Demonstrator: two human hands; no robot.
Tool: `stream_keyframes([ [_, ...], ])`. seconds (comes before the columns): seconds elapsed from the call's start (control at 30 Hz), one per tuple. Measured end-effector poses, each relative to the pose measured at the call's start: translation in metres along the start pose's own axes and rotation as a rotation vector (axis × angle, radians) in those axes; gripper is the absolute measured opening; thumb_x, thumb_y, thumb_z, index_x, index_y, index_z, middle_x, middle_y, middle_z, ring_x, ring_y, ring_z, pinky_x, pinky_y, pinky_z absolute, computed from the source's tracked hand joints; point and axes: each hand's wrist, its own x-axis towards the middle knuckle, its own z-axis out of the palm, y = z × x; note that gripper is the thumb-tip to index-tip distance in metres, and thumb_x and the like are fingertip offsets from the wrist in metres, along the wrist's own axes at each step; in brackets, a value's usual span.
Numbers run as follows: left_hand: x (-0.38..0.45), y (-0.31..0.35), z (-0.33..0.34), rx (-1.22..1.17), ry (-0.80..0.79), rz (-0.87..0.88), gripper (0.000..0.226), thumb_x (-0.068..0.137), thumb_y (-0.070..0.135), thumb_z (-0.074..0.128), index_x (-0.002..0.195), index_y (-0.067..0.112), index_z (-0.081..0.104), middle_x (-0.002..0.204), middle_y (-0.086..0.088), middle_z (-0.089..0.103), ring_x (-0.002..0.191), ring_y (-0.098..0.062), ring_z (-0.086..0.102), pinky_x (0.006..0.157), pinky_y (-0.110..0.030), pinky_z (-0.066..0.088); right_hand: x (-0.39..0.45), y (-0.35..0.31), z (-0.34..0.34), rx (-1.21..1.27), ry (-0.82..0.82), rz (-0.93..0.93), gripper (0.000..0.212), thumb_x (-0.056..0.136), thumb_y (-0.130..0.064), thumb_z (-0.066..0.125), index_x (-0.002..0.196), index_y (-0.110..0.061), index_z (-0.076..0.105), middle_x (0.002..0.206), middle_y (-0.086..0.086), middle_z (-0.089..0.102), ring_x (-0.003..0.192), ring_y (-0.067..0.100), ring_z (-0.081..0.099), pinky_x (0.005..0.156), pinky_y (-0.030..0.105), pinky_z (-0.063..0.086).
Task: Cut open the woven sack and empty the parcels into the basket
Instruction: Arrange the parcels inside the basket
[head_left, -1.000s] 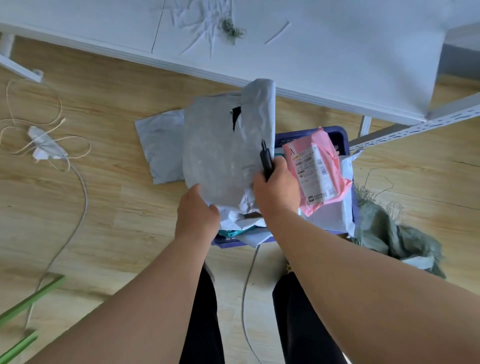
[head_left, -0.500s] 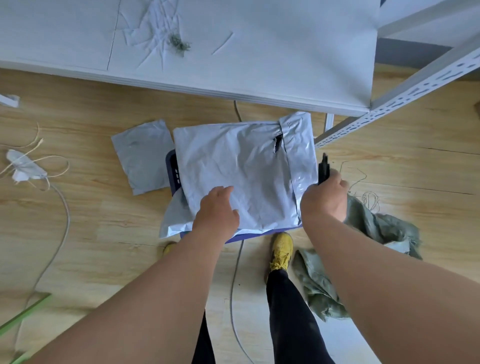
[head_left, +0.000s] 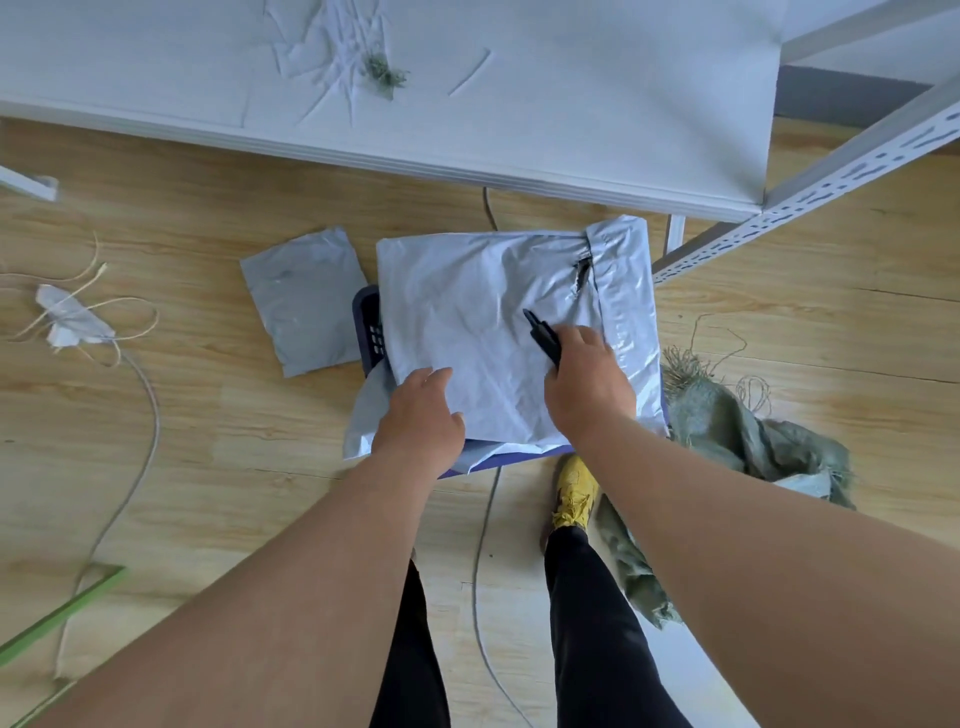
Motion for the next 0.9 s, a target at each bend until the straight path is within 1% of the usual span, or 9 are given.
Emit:
stream_keyframes([
  [0.13, -0.014, -0.03, -0.027, -0.073, 0.037, -0.028, 0.056, 0.096, 0.019, 0.047, 0.148, 0.022, 0.028, 0.154, 0.004, 0.026, 0.14, -0.019, 0.027, 0.108, -0.038, 0.033, -0.019, -0.043, 0.011, 0.008, -0.053, -0.036, 0.034, 0.097, -0.012, 0.04, 0.129, -0.021, 0.045, 0.123, 0.004, 0.051, 0.105, 0.03, 0.055, 0.07, 0.035, 0.038],
  [0.3, -0.03, -0.086, -0.065, -0.173, 0.061, -0.098, 0.056, 0.097, 0.022, 0.048, 0.149, 0.021, 0.027, 0.155, 0.003, 0.025, 0.14, -0.02, 0.029, 0.107, -0.038, 0.034, -0.039, -0.111, 0.023, 0.028, -0.108, -0.069, 0.018, 0.096, -0.014, 0.041, 0.112, -0.013, 0.05, 0.098, 0.007, 0.058, 0.079, 0.027, 0.05, 0.063, 0.032, 0.038],
  [0.37, -0.035, -0.109, -0.081, -0.206, 0.065, -0.139, 0.057, 0.097, 0.023, 0.048, 0.149, 0.022, 0.026, 0.155, 0.001, 0.025, 0.139, -0.021, 0.031, 0.107, -0.039, 0.035, -0.045, -0.138, 0.029, 0.077, -0.149, -0.041, 0.02, 0.093, -0.011, 0.041, 0.109, -0.015, 0.052, 0.093, 0.006, 0.059, 0.074, 0.025, 0.053, 0.059, 0.031, 0.04],
  [0.43, -0.038, -0.13, -0.098, -0.218, 0.054, -0.153, 0.057, 0.097, 0.024, 0.048, 0.15, 0.023, 0.026, 0.155, 0.0, 0.025, 0.139, -0.022, 0.033, 0.108, -0.041, 0.037, -0.052, -0.161, 0.033, 0.135, -0.189, -0.012, 0.028, 0.089, -0.007, 0.043, 0.112, -0.018, 0.055, 0.096, 0.006, 0.061, 0.075, 0.025, 0.056, 0.057, 0.028, 0.042],
  [0.5, -0.039, -0.152, -0.117, -0.209, 0.048, -0.146, 0.057, 0.097, 0.026, 0.048, 0.15, 0.023, 0.026, 0.155, 0.0, 0.025, 0.138, -0.023, 0.034, 0.107, -0.042, 0.038, -0.056, -0.18, 0.037, 0.169, -0.208, -0.009, 0.031, 0.088, -0.007, 0.048, 0.116, -0.017, 0.058, 0.102, 0.008, 0.063, 0.081, 0.026, 0.057, 0.06, 0.028, 0.043],
  [0.6, -0.036, -0.187, -0.149, -0.172, 0.081, -0.178, 0.055, 0.097, 0.027, 0.048, 0.149, 0.023, 0.028, 0.154, -0.001, 0.026, 0.134, -0.025, 0.039, 0.104, -0.041, 0.041, -0.06, -0.205, 0.047, 0.226, -0.21, -0.001, 0.029, 0.087, -0.01, 0.054, 0.115, -0.016, 0.059, 0.103, 0.008, 0.064, 0.086, 0.026, 0.057, 0.068, 0.029, 0.045],
  [0.7, -0.032, -0.212, -0.171, -0.187, 0.142, -0.254, 0.053, 0.097, 0.026, 0.048, 0.147, 0.023, 0.032, 0.151, -0.004, 0.031, 0.129, -0.027, 0.045, 0.101, -0.041, 0.044, -0.064, -0.224, 0.062, 0.263, -0.228, 0.018, 0.022, 0.088, -0.013, 0.058, 0.11, -0.017, 0.061, 0.096, 0.007, 0.064, 0.084, 0.028, 0.063, 0.073, 0.035, 0.055],
  [0.8, -0.034, -0.219, -0.169, -0.241, 0.118, -0.26, 0.052, 0.097, 0.023, 0.047, 0.147, 0.022, 0.033, 0.149, -0.005, 0.033, 0.119, -0.028, 0.054, 0.097, -0.042, 0.047, -0.068, -0.233, 0.078, 0.226, -0.257, 0.009, 0.02, 0.087, -0.01, 0.06, 0.106, -0.015, 0.062, 0.095, 0.01, 0.067, 0.085, 0.031, 0.066, 0.081, 0.044, 0.057],
  [0.9, -0.038, -0.216, -0.154, -0.305, 0.07, -0.256, 0.052, 0.097, 0.023, 0.048, 0.147, 0.022, 0.033, 0.15, -0.005, 0.033, 0.117, -0.027, 0.055, 0.097, -0.042, 0.048, -0.065, -0.234, 0.086, 0.216, -0.321, 0.025, 0.022, 0.086, -0.01, 0.06, 0.106, -0.017, 0.062, 0.097, 0.009, 0.069, 0.089, 0.031, 0.067, 0.083, 0.045, 0.057],
])
